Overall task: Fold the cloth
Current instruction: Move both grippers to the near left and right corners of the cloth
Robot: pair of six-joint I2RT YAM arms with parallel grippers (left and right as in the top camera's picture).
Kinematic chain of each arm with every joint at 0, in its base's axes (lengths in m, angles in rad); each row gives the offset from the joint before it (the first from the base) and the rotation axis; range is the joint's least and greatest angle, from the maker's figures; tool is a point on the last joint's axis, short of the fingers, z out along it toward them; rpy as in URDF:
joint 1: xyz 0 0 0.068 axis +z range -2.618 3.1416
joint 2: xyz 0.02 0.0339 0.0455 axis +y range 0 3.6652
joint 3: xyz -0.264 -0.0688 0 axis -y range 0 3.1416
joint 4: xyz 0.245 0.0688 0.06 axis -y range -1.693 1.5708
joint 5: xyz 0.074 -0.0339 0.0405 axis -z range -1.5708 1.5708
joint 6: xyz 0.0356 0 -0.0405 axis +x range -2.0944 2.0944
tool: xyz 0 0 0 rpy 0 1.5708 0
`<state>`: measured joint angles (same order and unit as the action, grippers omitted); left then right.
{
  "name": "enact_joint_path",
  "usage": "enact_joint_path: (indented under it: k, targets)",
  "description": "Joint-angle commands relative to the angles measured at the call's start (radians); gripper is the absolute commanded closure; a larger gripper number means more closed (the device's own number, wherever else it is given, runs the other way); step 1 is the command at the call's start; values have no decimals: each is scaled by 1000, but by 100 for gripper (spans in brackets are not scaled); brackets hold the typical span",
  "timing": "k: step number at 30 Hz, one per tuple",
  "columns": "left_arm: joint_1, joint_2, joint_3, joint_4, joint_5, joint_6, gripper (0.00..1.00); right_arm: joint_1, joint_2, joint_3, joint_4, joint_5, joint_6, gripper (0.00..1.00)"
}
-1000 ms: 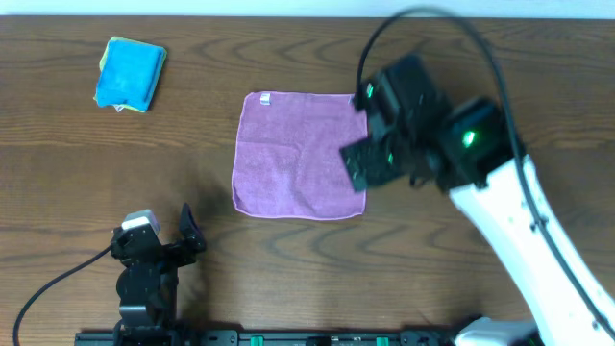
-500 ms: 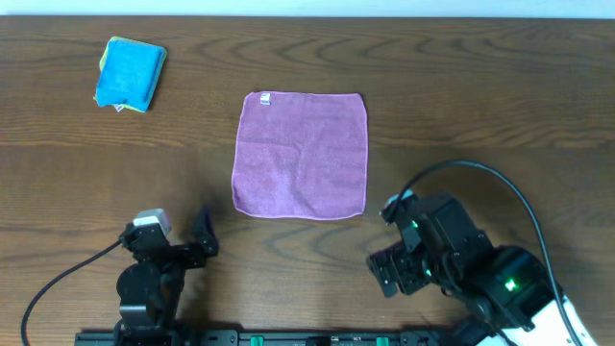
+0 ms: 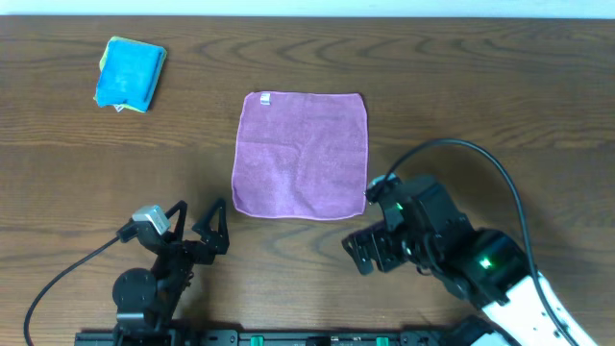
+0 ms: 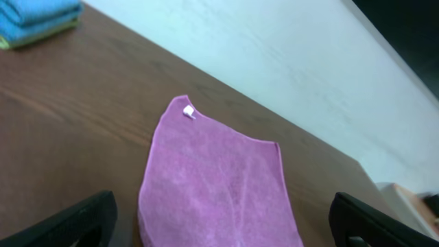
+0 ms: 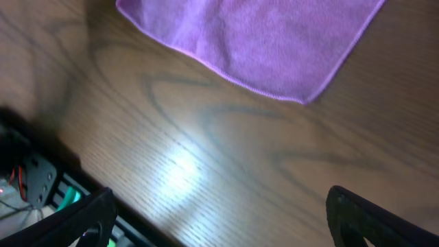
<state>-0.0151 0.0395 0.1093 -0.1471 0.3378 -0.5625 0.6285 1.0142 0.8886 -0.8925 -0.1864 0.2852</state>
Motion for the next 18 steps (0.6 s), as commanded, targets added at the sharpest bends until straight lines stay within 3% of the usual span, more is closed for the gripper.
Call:
enact_joint_path:
  k: [1, 5, 11, 16, 18]
  targets:
    - [2, 100, 1, 31, 16, -74, 0, -19, 56, -3, 61, -6, 40, 3]
    - [2, 374, 91, 68, 22, -60, 4, -42, 150, -3, 153, -6, 77, 3]
    - [2, 853, 388, -73, 153, -10, 4, -151, 254, -3, 190, -41, 167, 4]
    - [2, 1208, 616, -256, 317, -14, 0, -290, 301, -3, 196, -135, 190, 15]
    - [2, 1323, 681, -353, 373, -13, 9, -341, 312, -3, 196, -191, 190, 21]
